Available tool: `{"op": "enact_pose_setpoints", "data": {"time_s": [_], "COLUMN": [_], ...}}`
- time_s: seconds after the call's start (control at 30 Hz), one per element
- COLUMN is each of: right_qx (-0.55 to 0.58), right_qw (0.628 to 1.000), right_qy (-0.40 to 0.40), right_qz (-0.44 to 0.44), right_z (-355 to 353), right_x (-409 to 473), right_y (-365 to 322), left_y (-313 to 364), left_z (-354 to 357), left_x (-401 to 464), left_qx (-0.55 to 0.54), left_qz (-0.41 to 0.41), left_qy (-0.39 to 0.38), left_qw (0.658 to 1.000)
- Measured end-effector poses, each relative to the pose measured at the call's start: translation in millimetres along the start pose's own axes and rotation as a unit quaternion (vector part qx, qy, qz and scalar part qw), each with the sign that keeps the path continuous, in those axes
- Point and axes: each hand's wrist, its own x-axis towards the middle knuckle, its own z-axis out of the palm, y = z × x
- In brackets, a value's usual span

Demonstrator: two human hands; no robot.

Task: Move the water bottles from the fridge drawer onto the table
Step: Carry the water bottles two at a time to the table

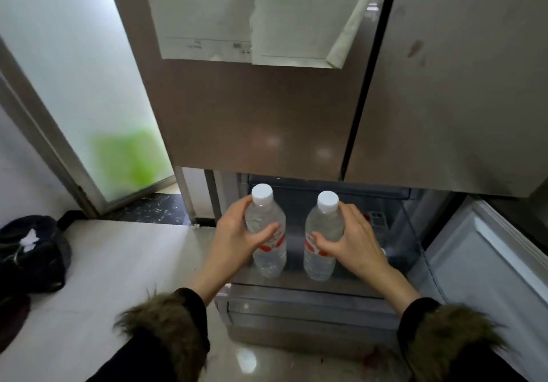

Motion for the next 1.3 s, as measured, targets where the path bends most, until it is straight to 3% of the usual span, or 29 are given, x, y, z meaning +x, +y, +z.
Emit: {"op": "enact_pose_setpoints", "data": {"time_s": [0.2, 0.43, 0.87, 1.3], "right_qx": [0.102, 0.223, 0.235, 0.251], "right_qw": [0.992, 0.961, 0.866, 0.762], "right_qy": [0.021, -0.111, -0.286, -0.415], "right_qz": [-0.073, -0.121, -0.336, -0.43], "right_z": [-7.3, 47.6, 220.9, 362.8], "right_x": [-2.8, -25.7, -173.9, -340.6], "right_y": [-75.9, -169.4, -394.8, -595.9], "left_y": [33.6, 35.5, 0.3, -20.7], "left_z": [-76.7, -172.0, -360.7, -523.2], "left_x": [-37.3, -129.9, -389.8, -596.7], "left_qx": [-0.005, 0.033, 0.153, 0.203], "left_qz": [-0.025, -0.095, -0.244, -0.351], "left_qy": [0.18, 0.312, 0.454, 0.531], "left_qw": [0.983, 0.945, 0.843, 0.745]}}
